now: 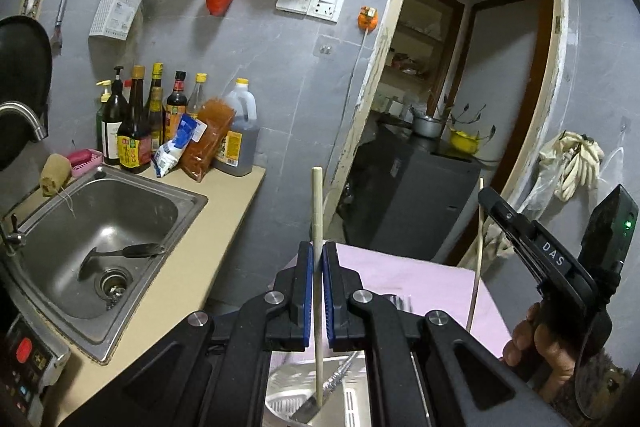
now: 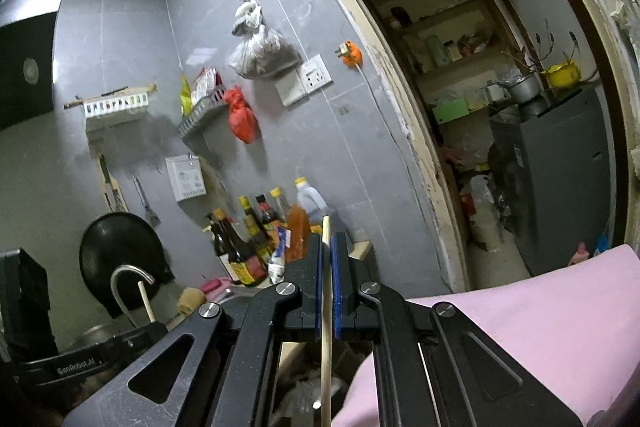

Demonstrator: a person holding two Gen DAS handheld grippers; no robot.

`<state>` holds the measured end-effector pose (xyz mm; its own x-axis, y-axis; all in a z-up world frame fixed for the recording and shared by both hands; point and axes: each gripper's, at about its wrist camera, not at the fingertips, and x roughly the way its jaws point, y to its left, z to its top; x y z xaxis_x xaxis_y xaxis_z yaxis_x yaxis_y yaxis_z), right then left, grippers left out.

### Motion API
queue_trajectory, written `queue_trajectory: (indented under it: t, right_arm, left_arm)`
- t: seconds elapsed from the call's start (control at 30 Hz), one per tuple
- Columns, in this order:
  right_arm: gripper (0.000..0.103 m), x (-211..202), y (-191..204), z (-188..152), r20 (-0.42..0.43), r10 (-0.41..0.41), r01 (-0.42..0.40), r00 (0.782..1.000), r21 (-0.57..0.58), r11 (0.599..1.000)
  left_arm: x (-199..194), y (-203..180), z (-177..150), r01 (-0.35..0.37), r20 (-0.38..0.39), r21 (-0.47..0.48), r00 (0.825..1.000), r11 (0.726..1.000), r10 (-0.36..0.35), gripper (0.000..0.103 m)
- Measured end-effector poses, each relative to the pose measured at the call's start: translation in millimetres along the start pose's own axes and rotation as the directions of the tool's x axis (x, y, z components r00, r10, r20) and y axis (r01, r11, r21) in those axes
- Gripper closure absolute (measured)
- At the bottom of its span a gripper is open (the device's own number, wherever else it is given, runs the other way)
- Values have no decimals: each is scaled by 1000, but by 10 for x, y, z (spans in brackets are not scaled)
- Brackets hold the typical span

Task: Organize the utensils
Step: 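Carry both held chopsticks up and over the white caddy with both tools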

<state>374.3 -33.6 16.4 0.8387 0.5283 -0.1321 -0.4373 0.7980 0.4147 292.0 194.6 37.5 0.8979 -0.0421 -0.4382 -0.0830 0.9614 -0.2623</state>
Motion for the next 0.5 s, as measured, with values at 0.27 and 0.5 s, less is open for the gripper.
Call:
queue_trajectory:
  t: [0.27,0.5]
  right_arm:
    - [99,30,-48,-185,-49,3,-4,999,-2,1000]
    - [99,12,-76,-279,-76,5,-6,997,-9,1000]
  left_arm:
    - [159,8,-210,15,-54,2,998,1000,-15,98]
    - [230,43,-361,15,-83,-2,996,1000,-15,97]
